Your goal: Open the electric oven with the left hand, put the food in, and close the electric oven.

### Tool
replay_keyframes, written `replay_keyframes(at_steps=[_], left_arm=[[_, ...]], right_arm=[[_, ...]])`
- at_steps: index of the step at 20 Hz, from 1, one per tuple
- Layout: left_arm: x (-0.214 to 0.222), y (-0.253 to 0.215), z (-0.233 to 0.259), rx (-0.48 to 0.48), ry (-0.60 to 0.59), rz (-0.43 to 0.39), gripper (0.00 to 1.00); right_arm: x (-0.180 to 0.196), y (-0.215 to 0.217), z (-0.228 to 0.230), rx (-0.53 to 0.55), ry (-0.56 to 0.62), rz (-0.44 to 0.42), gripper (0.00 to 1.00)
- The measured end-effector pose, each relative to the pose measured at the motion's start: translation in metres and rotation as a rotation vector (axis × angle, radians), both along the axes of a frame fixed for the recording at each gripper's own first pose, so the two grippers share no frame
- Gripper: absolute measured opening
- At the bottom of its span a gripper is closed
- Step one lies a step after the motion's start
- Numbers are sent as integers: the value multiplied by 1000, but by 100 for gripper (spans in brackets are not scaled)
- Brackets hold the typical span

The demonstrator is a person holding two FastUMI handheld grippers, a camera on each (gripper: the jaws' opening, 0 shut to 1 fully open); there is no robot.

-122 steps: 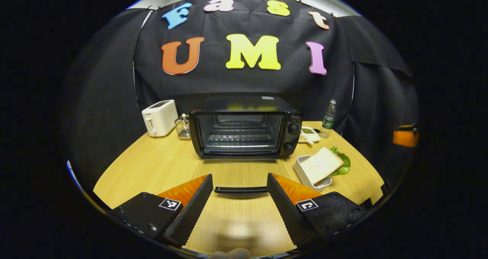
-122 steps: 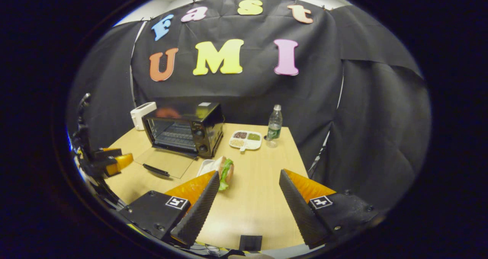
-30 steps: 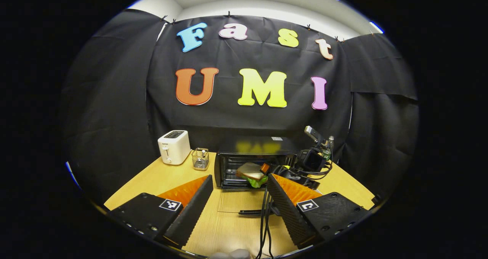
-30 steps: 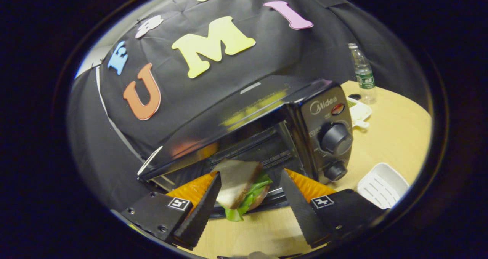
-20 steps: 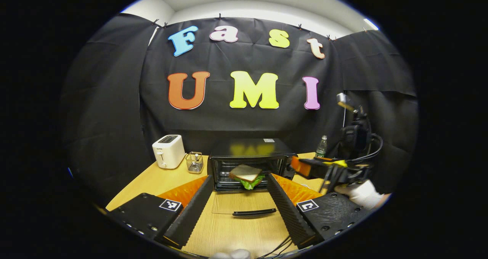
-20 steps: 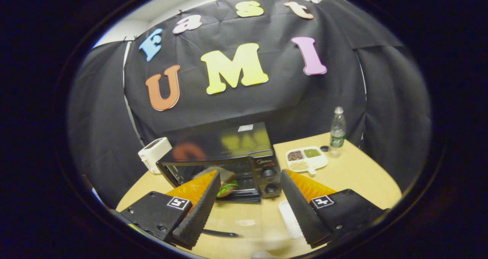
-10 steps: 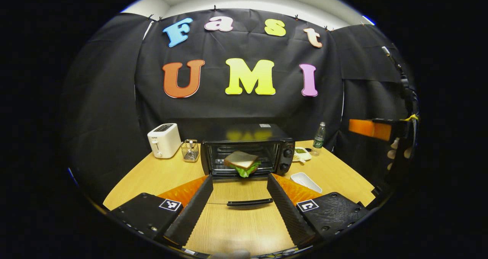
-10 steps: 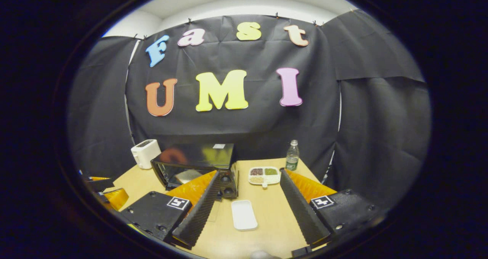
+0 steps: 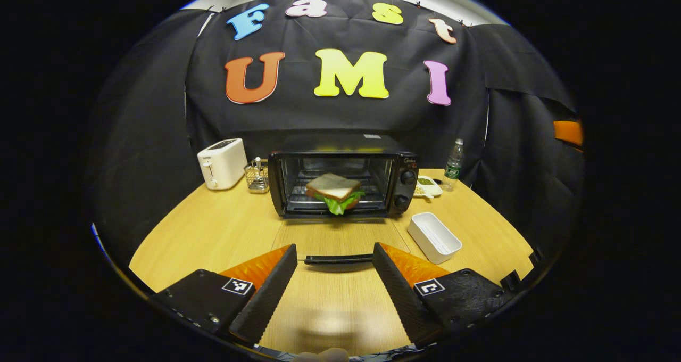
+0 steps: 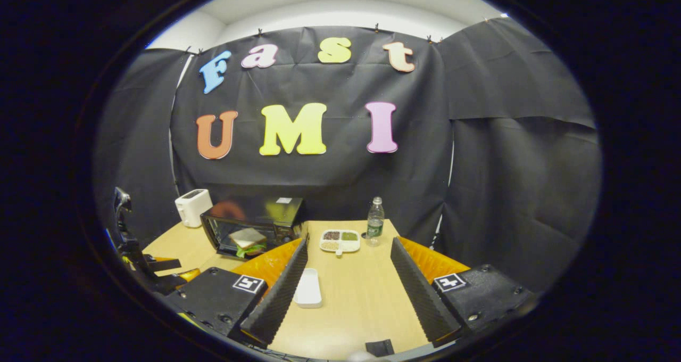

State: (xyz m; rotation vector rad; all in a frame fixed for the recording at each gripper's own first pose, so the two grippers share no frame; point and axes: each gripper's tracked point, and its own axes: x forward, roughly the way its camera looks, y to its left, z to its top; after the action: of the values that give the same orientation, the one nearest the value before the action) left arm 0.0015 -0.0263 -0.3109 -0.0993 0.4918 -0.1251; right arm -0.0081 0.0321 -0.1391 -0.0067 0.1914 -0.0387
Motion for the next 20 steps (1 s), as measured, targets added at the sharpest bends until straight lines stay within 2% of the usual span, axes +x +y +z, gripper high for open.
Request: replay_keyframes(at_steps=[4, 11, 20], left_arm=[[5, -20, -43, -19, 82, 0, 94], [29, -31, -98, -14, 158, 16, 94], [49, -41, -124, 26, 195, 9, 94]], right_arm=[[-10, -13, -12, -4, 43, 1, 90], [-13, -30, -28, -24, 103, 4, 90], [-6, -42, -55, 2, 172, 0, 91]])
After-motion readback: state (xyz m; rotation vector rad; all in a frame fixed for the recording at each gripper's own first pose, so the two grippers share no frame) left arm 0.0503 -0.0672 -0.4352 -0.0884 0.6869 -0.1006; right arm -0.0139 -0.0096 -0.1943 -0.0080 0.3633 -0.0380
